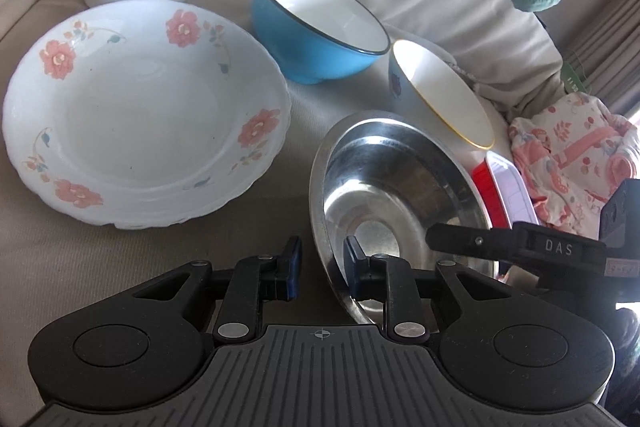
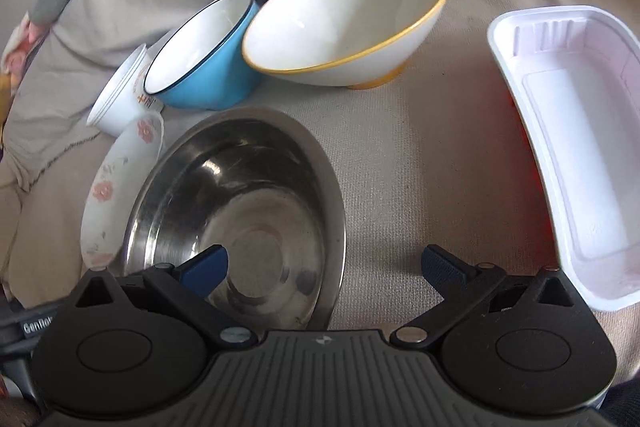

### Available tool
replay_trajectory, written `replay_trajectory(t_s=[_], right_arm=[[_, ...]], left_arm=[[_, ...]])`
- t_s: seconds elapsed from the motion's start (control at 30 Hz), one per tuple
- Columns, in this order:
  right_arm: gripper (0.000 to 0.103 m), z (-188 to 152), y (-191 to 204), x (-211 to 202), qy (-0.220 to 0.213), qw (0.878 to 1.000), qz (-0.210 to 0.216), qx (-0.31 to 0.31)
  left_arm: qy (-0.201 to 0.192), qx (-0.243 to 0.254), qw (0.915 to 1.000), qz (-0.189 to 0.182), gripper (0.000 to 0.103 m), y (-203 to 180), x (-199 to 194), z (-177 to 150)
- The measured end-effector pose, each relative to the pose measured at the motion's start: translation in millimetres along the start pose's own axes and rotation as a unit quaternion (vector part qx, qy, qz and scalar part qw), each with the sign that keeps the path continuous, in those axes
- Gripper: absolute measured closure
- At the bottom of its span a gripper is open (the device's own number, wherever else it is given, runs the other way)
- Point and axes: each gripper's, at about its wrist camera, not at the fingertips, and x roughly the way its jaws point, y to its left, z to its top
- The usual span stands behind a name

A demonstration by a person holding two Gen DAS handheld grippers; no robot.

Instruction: Organize plates and bowls

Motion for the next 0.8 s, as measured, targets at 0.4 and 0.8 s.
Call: replay_trajectory(t_s=[0.4, 0.8], right_arm=[[0.000, -13, 32, 7, -0.016, 0.993, -0.072, -0.095], [0.044, 6, 46, -1, -0.109, 0.985, -0.066, -0.118]], left_arm=[[-0.009, 0.000, 0.9999, -0.005, 0.078, 3, -3, 3], [-0.006, -0.010, 0.9995, -0.031, 0.084, 4, -1, 16]])
